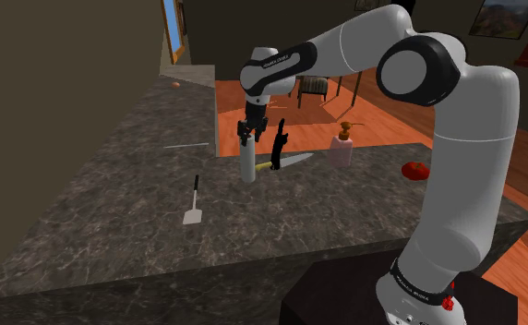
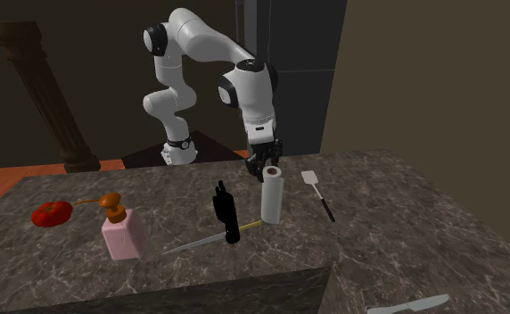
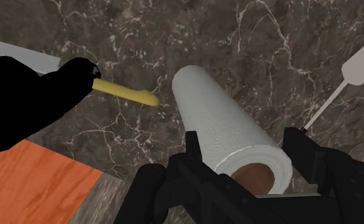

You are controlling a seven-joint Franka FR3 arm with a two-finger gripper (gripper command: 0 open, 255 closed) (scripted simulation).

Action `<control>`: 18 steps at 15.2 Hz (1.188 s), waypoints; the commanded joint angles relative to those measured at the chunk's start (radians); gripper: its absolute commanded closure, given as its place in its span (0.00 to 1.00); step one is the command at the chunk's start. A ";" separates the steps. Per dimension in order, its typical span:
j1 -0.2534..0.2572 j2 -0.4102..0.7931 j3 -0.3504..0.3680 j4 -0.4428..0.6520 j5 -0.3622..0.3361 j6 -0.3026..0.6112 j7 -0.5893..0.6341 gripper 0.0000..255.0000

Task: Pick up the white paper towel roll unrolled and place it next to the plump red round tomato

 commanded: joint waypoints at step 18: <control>-0.002 -0.041 -0.004 0.171 -0.016 -0.211 0.033 1.00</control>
